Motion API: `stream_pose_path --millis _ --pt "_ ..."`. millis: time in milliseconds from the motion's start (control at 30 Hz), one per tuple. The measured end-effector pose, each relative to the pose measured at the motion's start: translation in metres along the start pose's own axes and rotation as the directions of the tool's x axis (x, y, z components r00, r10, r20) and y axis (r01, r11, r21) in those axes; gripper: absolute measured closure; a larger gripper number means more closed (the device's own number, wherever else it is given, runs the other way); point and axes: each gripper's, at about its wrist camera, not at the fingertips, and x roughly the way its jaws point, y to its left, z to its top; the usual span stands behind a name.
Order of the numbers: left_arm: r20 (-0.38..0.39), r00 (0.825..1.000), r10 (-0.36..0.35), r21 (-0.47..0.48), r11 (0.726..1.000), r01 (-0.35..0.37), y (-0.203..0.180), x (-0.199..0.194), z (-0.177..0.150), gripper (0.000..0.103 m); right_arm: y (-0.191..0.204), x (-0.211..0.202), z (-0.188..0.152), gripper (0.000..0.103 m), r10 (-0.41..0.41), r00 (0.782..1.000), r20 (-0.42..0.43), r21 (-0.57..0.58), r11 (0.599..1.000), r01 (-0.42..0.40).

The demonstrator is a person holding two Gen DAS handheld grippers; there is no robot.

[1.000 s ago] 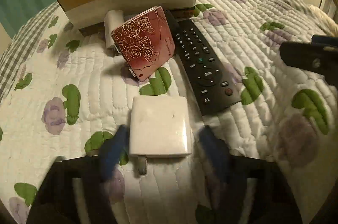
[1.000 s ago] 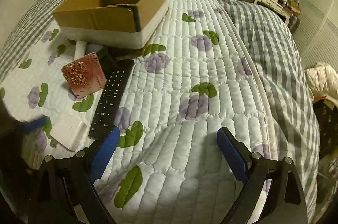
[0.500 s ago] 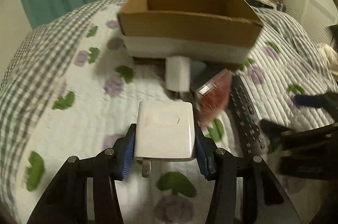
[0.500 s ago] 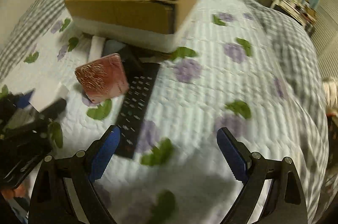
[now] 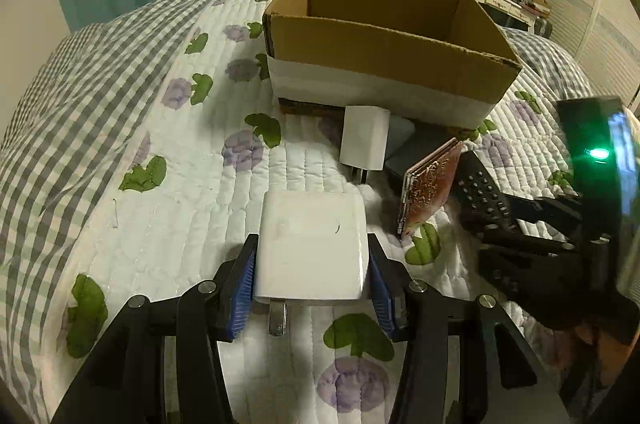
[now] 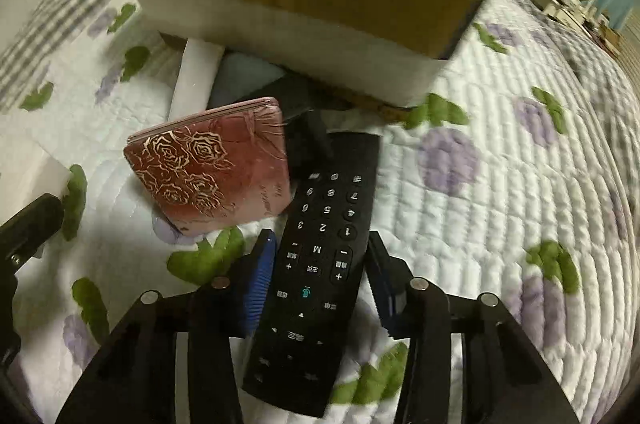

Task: Organize rigid objects
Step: 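Grasp the white square charger with the left tool while the right tool grasps the black remote, then place the white charger in the box with the left tool while the right tool drops the remote in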

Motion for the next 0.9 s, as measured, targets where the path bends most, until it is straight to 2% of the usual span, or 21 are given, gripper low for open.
stream_pose_path --millis 67,100,133,167,400,533,667,733,833,900 --pt "0.003 1.000 0.003 0.005 1.000 -0.003 -0.001 -0.004 0.001 0.052 -0.005 -0.017 -0.006 0.064 0.012 0.999 0.040 0.024 1.000 -0.013" --pt "0.007 1.000 0.005 0.004 1.000 -0.005 -0.001 -0.006 0.003 0.052 -0.007 -0.024 -0.009 0.070 0.026 0.998 0.057 0.033 0.999 -0.028" --pt "0.012 1.000 0.007 0.001 1.000 -0.007 -0.001 -0.009 0.004 0.052 -0.009 -0.033 -0.011 0.084 0.040 0.996 0.080 0.040 0.998 -0.043" --pt "0.019 1.000 0.008 -0.002 1.000 -0.008 -0.001 -0.011 0.006 0.052 -0.010 -0.044 -0.013 0.086 0.057 0.993 0.106 0.045 0.997 -0.062" --pt "0.047 0.999 0.007 -0.003 1.000 -0.007 0.004 -0.022 0.020 0.052 0.000 -0.054 -0.020 0.086 0.063 0.989 0.134 0.008 0.998 -0.064" --pt "0.152 0.988 0.027 0.052 0.998 -0.036 -0.002 -0.042 0.043 0.052 -0.015 -0.085 -0.014 0.086 0.103 0.969 0.226 0.027 0.993 -0.111" --pt "0.206 0.978 -0.026 0.065 0.998 0.012 -0.008 -0.056 0.090 0.052 -0.027 -0.130 0.020 0.086 0.120 0.931 0.344 -0.004 0.992 -0.126" --pt "0.223 0.972 -0.071 0.055 0.997 0.060 -0.010 -0.059 0.122 0.052 -0.034 -0.153 0.052 0.086 0.128 0.910 0.394 -0.023 0.991 -0.129" --pt "0.247 0.967 -0.065 0.069 0.996 0.049 -0.018 -0.052 0.160 0.052 -0.042 -0.171 0.096 0.086 0.119 0.895 0.431 -0.046 0.993 -0.110" --pt "0.245 0.968 -0.064 0.080 0.996 0.045 -0.022 -0.039 0.181 0.052 -0.046 -0.172 0.120 0.086 0.098 0.892 0.442 -0.050 0.995 -0.085"
